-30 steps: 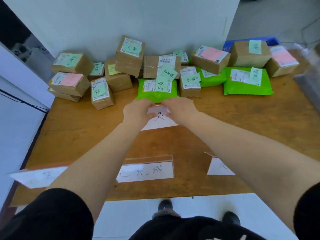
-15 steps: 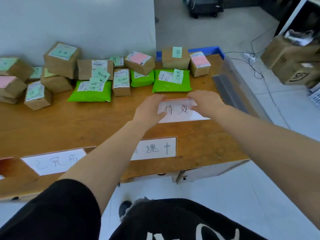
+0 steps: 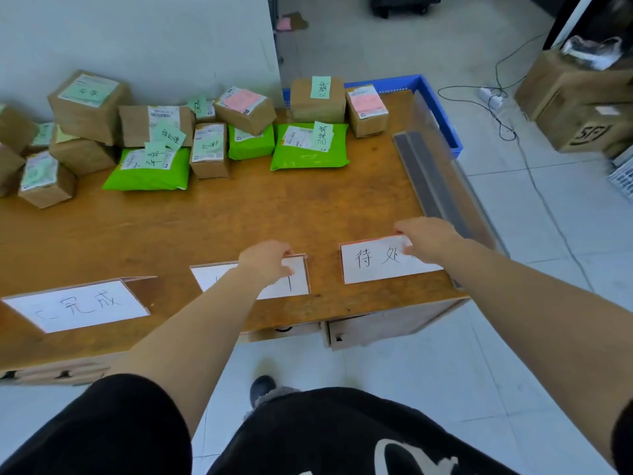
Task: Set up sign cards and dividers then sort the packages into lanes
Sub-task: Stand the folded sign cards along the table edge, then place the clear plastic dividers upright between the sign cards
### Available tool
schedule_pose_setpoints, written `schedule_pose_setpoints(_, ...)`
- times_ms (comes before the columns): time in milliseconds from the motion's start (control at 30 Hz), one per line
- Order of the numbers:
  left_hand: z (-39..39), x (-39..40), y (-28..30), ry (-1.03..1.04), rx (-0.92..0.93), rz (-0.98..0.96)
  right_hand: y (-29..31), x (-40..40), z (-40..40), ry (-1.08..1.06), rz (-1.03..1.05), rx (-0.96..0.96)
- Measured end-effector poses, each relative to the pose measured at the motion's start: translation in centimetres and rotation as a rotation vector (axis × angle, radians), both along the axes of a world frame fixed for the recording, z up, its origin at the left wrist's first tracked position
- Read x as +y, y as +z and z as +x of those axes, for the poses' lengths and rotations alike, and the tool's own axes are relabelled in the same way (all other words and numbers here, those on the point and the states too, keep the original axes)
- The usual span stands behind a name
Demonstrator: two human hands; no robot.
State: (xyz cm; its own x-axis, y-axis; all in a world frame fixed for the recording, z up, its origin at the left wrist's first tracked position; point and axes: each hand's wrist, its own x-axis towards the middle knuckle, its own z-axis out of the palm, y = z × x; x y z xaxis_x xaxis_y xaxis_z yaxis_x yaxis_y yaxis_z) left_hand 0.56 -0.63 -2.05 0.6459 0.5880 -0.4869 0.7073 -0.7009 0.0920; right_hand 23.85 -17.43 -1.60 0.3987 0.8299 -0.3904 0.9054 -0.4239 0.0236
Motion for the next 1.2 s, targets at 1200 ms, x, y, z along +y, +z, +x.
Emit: schedule_pose_setpoints(1200,23.8,-15.9,3.6,-0.068,-0.546,-0.172,1.5,-8.1,11.6,-0.469,0.312,0.477)
